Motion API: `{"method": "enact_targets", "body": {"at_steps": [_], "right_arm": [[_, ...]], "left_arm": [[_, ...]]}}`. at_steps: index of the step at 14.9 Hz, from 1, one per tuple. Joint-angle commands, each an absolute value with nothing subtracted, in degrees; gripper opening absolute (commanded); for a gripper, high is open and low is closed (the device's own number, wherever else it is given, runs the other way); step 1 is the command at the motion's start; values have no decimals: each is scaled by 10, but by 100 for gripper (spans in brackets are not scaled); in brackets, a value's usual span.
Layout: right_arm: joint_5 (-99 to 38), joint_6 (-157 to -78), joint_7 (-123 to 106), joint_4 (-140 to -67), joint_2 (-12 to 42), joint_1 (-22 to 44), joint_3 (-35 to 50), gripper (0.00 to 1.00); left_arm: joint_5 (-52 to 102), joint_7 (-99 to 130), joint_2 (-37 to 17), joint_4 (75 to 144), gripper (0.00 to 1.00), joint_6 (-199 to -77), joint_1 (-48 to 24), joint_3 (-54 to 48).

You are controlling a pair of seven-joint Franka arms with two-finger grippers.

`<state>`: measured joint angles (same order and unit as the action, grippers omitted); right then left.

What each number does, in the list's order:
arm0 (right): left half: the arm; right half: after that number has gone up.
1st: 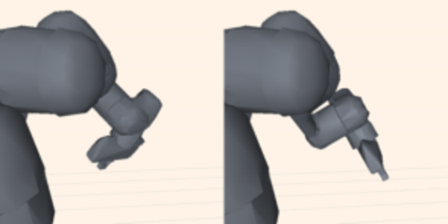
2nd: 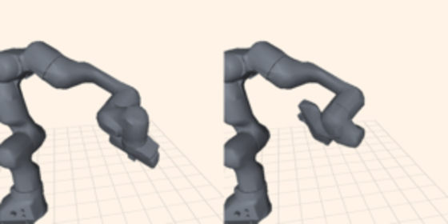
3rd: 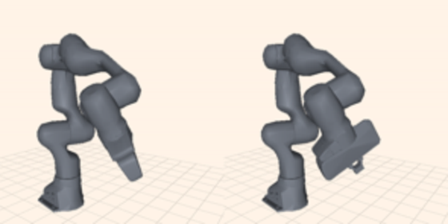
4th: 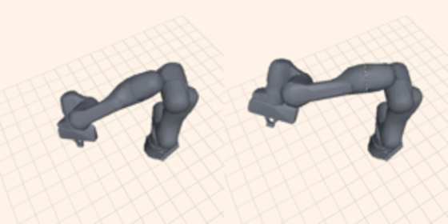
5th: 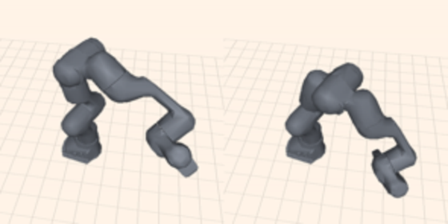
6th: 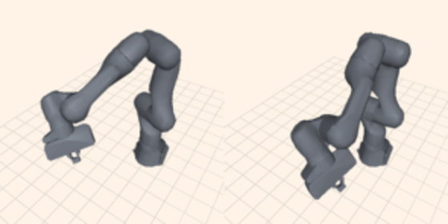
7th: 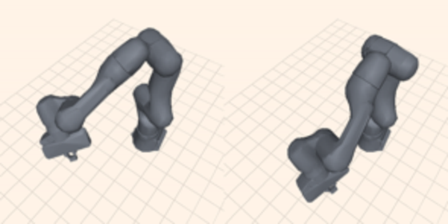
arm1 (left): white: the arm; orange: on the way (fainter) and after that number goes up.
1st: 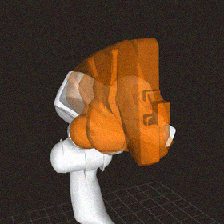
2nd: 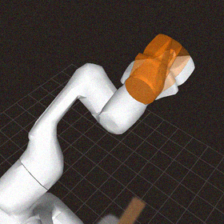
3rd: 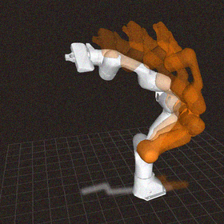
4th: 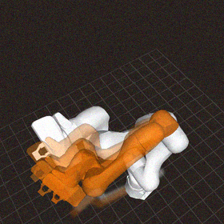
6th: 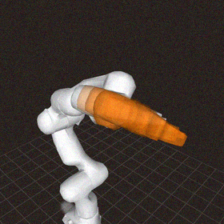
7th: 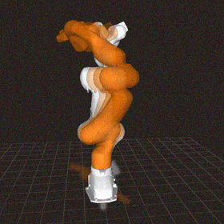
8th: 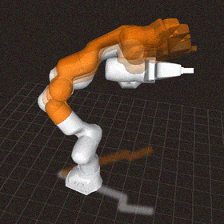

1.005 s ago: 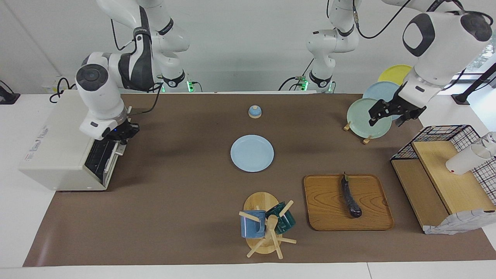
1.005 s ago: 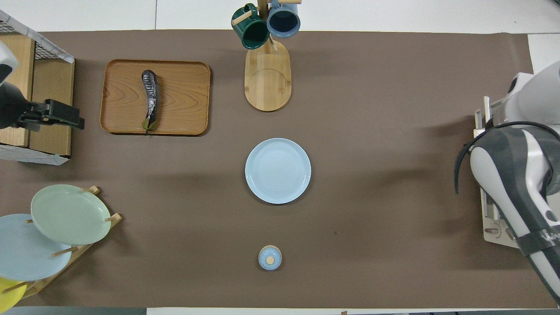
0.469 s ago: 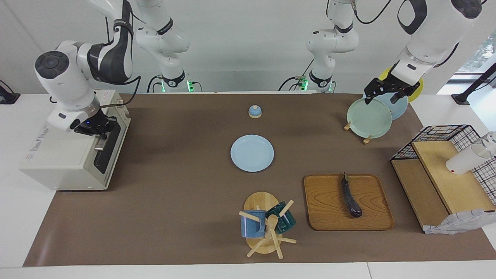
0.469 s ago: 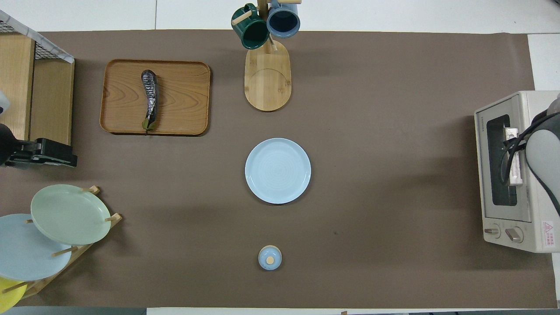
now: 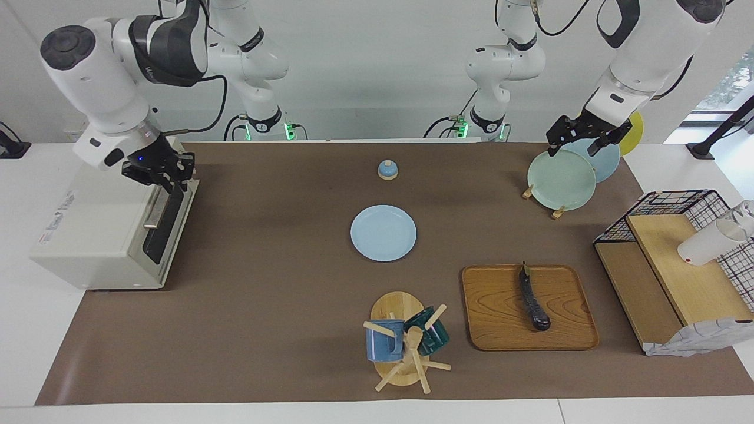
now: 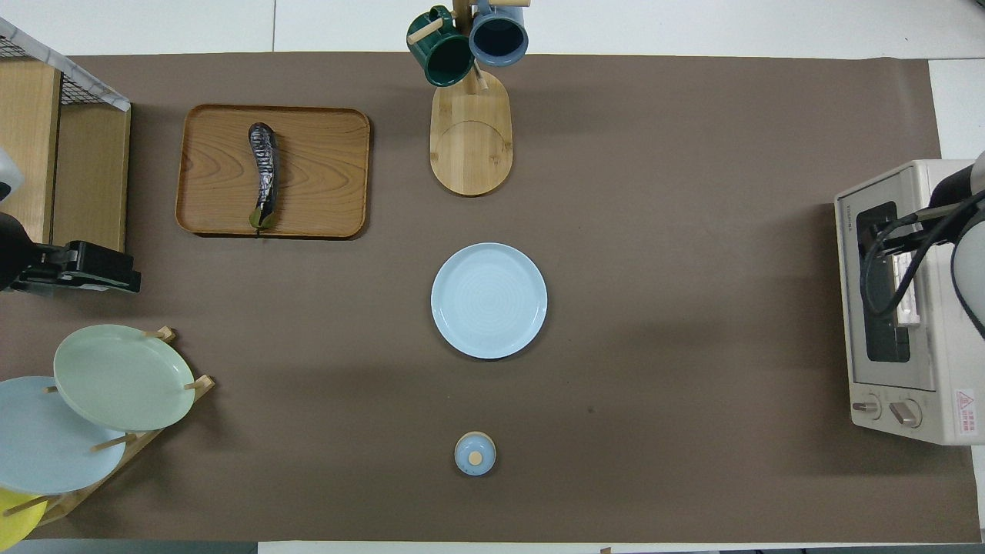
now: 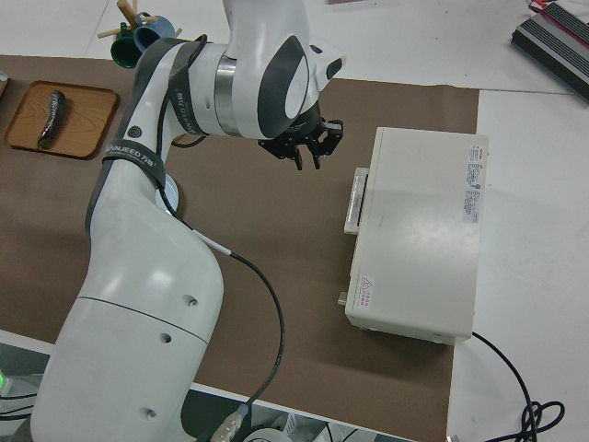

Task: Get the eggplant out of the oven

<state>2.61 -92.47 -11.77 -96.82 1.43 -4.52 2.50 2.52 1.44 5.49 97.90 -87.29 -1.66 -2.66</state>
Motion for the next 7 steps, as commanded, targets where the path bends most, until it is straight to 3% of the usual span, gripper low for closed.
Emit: {"method": "enact_targets", "body": {"at_steps": [1,3,7], "right_arm": [[15,-903,-104,-977,-8,-52,31,75],[8,-885,-100,-976,-15,-53,31,100],[6,-863,-81,-977,-34,-19,16,100]], "left_arm": [[14,16,47,968,100,-855,-5,-35],[15,15,48,969,100,-853,-5,-35],[18,14,50,969,100,-854,-4,-35]]}}
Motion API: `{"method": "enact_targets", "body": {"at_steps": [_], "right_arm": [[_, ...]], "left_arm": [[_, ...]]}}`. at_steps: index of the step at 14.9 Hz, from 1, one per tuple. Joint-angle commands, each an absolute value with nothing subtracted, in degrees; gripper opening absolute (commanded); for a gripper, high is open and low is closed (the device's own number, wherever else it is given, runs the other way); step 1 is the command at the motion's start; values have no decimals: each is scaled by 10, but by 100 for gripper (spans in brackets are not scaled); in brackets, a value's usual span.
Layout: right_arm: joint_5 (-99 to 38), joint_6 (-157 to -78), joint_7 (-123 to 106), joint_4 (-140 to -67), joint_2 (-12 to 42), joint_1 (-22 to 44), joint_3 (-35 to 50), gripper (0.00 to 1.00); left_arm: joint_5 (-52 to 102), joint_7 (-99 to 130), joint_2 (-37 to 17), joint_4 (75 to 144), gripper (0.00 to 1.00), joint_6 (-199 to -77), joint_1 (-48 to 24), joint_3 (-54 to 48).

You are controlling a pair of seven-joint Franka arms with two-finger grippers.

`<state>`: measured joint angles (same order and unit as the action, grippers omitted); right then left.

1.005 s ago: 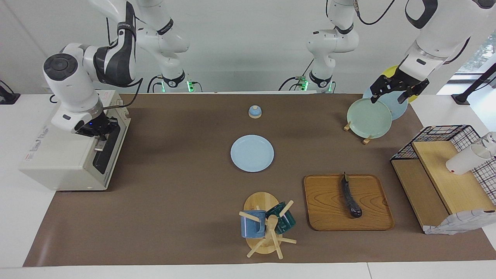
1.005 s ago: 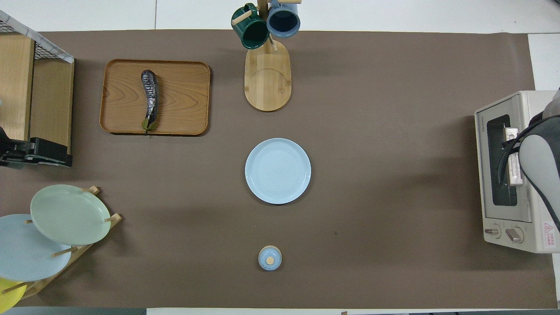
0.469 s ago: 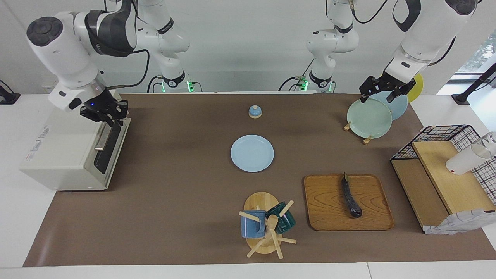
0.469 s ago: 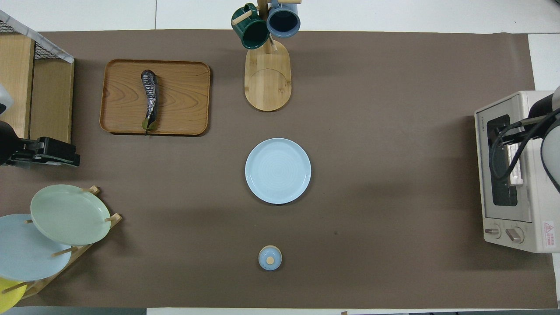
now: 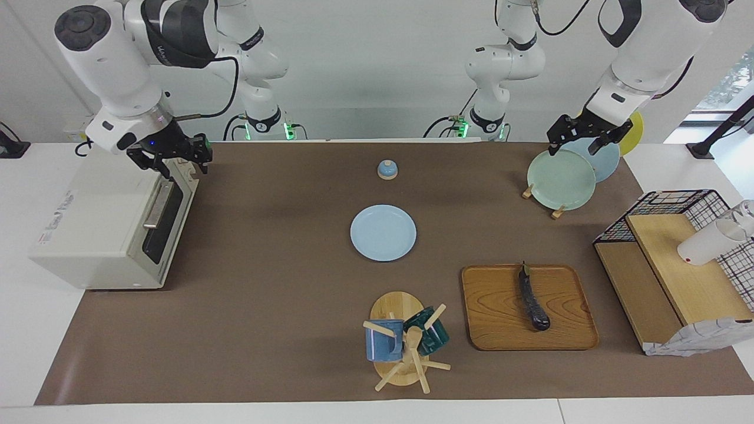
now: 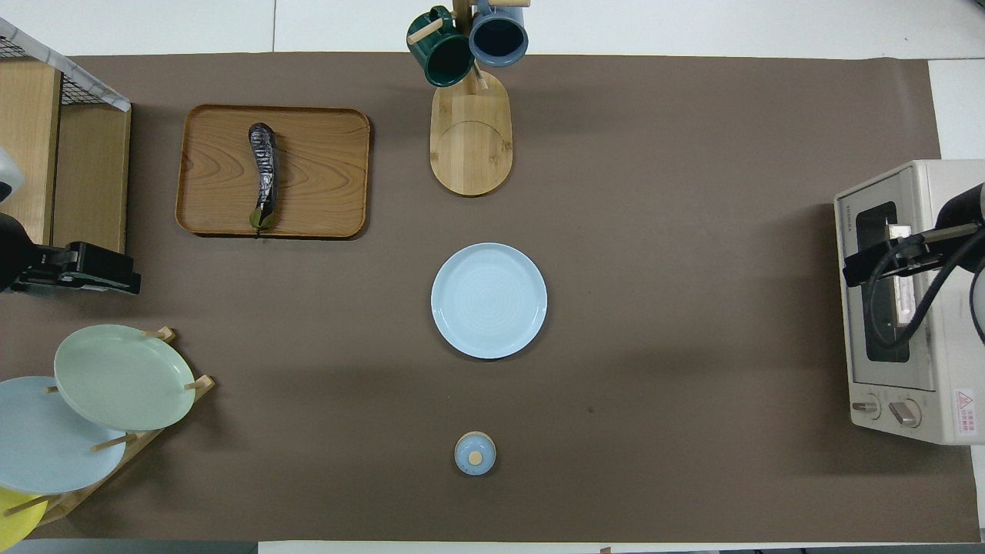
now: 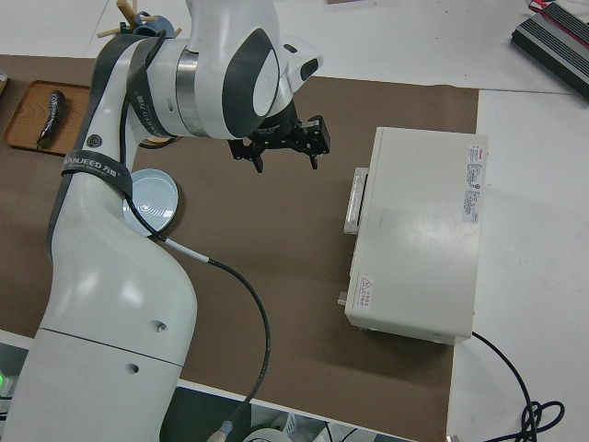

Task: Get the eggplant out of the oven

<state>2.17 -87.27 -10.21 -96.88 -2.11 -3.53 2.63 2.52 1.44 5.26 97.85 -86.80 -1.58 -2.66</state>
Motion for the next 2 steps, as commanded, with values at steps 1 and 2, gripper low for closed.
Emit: {"method": "enact_targets", "body": {"at_steps": [1,2], "right_arm": [[4,-865,-75,-972,-32,-9,-7,100],[4,-872,-73,-967,-28,-1,-14,100]], "left_arm": [[18,13,50,969,100,-855,-4,-34],[18,13,50,969,100,-854,-4,-34]]}}
